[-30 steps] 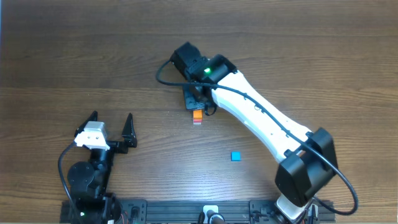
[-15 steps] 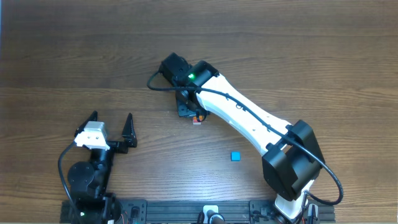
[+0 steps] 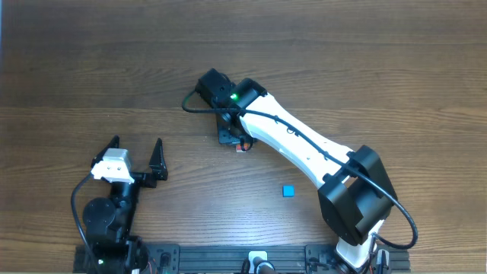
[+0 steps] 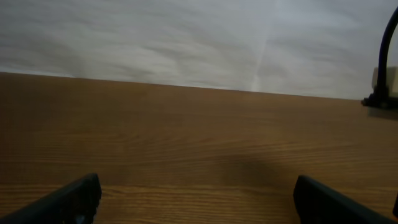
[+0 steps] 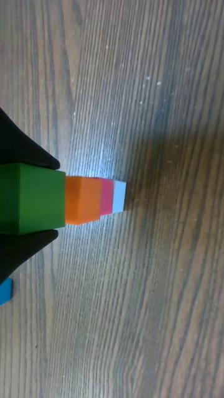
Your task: Stack Cubes
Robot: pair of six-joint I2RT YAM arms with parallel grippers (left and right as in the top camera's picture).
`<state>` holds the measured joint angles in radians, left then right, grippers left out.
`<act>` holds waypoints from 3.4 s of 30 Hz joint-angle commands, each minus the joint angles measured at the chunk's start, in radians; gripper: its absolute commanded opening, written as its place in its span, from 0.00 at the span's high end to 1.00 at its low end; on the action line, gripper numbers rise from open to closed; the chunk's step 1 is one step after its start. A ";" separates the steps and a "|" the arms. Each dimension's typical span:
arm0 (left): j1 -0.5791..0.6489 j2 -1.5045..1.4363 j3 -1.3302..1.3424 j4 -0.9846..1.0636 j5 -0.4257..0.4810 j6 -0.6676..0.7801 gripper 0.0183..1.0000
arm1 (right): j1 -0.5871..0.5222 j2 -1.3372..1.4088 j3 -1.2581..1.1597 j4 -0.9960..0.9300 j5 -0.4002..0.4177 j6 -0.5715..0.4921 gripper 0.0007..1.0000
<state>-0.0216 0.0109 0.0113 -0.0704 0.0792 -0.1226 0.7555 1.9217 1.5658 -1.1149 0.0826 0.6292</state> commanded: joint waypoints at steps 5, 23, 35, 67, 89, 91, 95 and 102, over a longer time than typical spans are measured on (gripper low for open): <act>-0.005 -0.005 -0.005 -0.001 0.010 0.007 0.00 | 0.005 0.011 -0.019 0.014 0.019 0.014 0.99; -0.005 -0.005 -0.005 -0.001 0.010 0.007 0.00 | 0.006 0.032 -0.023 0.042 0.020 0.032 0.99; -0.005 -0.005 -0.005 -0.001 0.010 0.007 0.00 | 0.005 0.044 -0.023 0.041 0.020 0.037 0.87; -0.005 -0.005 -0.005 -0.001 0.010 0.007 0.00 | 0.006 -0.260 -0.032 -0.195 0.037 -0.011 0.01; -0.005 -0.005 -0.005 -0.001 0.010 0.007 0.00 | -0.016 -0.525 -0.851 0.261 -0.056 0.050 0.01; -0.005 -0.005 -0.005 -0.001 0.010 0.007 0.00 | -0.023 -0.523 -0.870 0.291 -0.058 0.051 0.01; -0.005 -0.005 -0.005 -0.001 0.010 0.007 0.00 | -0.024 -0.518 -0.871 0.314 -0.047 0.050 0.01; -0.005 -0.005 -0.005 -0.001 0.010 0.007 0.00 | -0.024 -0.457 -0.871 0.349 -0.006 0.100 0.04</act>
<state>-0.0216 0.0109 0.0113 -0.0700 0.0792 -0.1226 0.7383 1.4296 0.7002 -0.7727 0.0406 0.6865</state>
